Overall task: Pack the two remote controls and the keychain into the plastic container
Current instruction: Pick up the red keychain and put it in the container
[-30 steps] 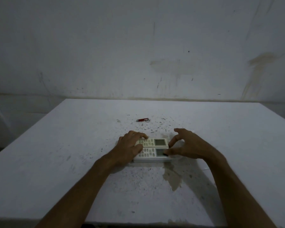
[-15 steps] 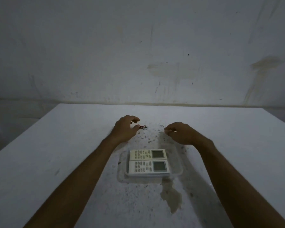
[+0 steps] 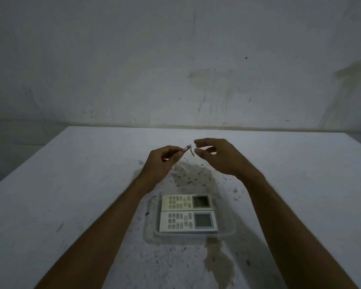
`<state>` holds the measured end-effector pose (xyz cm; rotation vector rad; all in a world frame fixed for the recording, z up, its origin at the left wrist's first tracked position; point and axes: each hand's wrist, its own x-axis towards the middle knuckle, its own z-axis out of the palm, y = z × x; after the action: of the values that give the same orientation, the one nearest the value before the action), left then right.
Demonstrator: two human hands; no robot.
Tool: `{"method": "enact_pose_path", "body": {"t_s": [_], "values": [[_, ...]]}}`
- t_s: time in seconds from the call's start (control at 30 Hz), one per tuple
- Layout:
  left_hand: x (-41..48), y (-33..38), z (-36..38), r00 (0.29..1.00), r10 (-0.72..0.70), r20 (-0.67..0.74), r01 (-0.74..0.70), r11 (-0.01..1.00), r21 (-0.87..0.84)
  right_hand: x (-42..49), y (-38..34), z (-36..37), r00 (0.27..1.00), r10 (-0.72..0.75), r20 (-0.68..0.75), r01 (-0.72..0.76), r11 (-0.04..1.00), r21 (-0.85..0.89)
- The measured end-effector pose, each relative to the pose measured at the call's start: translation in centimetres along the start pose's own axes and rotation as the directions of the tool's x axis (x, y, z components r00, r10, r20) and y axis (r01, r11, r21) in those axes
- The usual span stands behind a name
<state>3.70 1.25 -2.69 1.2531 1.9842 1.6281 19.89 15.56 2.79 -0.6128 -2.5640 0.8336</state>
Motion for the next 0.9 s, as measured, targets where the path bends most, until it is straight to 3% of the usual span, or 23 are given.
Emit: {"method": "enact_pose_path", "body": {"t_s": [0.17, 0.3, 0.53, 0.67, 0.8, 0.9], "values": [[0.1, 2.9, 0.1, 1.000, 0.024, 0.000, -0.024, 0.991, -0.134, -0.4, -2.1, -0.4, 0.992, -0.067, -0.108, 0.080, 0.990, 0.115], [-0.2, 4.0, -0.3, 0.998, 0.043, 0.054, -0.033, 0.986, -0.165, -0.8, -2.4, -0.5, 0.987, -0.034, -0.155, 0.074, 0.962, 0.264], [-2.8, 6.4, -1.6, 0.994, 0.056, 0.090, -0.019, 0.930, -0.367, -1.8, -3.9, -1.6, 0.997, -0.078, -0.012, 0.074, 0.872, 0.483], [-3.6, 8.9, -1.8, 0.997, 0.059, 0.039, -0.034, 0.883, -0.468, -3.0, -5.5, -2.1, 0.994, -0.069, -0.086, 0.107, 0.796, 0.596], [-4.9, 10.3, -0.8, 0.995, 0.092, 0.037, -0.068, 0.904, -0.422, -5.5, -5.2, -2.4, 0.990, -0.008, -0.144, 0.103, 0.737, 0.668], [-6.2, 10.7, -0.1, 0.995, 0.057, 0.078, -0.027, 0.939, -0.343, -7.4, -4.3, -2.6, 0.992, 0.007, -0.125, 0.074, 0.771, 0.633]]}}
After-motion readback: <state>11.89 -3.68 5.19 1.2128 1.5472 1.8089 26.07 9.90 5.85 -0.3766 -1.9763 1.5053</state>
